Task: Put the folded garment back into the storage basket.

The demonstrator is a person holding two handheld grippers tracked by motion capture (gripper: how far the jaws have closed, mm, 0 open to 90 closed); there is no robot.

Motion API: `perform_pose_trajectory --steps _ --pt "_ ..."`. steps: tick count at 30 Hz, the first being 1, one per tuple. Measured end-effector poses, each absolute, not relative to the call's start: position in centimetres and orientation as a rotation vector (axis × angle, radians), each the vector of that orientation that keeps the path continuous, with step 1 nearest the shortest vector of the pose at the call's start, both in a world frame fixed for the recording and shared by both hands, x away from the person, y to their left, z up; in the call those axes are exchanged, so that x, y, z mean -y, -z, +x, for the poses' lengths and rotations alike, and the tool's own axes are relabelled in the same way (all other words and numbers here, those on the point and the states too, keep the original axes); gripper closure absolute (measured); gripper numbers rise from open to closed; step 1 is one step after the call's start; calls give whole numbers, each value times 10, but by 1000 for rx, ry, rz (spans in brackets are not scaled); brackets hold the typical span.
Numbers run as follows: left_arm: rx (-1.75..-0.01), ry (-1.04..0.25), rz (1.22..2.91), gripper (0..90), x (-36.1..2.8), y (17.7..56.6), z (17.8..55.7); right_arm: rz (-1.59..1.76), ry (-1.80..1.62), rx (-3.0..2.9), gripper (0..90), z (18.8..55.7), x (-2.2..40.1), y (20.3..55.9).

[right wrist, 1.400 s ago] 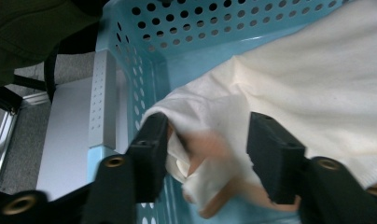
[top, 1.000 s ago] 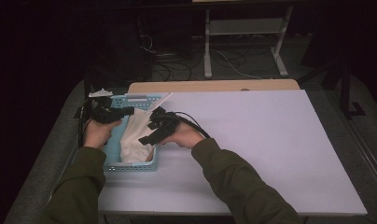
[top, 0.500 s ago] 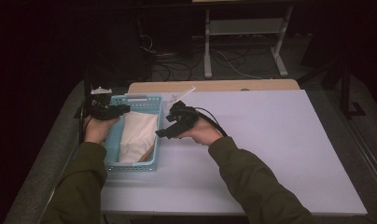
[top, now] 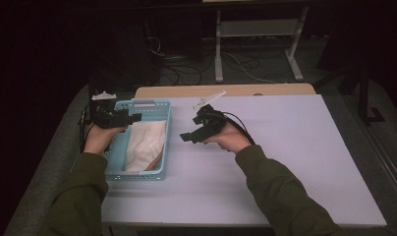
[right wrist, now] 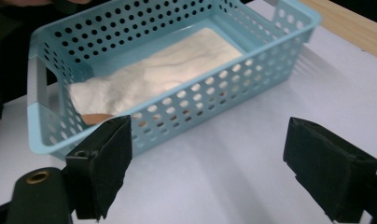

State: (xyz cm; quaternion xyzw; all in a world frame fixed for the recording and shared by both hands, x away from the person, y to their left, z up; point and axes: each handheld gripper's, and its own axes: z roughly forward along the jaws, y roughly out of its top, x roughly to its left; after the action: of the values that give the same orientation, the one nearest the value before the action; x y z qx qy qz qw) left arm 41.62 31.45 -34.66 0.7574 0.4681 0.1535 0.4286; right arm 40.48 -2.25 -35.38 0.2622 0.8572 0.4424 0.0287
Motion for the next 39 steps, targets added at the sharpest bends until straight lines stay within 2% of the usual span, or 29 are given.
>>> perform_pose_trajectory --steps 7,14,21,39 --pt "-1063 -378 1948 161 -290 341 399 855 -1355 -2601 111 402 56 358" --pt "-989 -354 1959 117 -272 342 382 876 -1356 -2566 62 398 83 361" --pt "-910 -308 1999 0 -254 346 366 894 -1348 -2538 12 387 117 364" --pt "-797 -272 2005 0 -224 357 325 968 -1330 -2478 2 349 196 383"
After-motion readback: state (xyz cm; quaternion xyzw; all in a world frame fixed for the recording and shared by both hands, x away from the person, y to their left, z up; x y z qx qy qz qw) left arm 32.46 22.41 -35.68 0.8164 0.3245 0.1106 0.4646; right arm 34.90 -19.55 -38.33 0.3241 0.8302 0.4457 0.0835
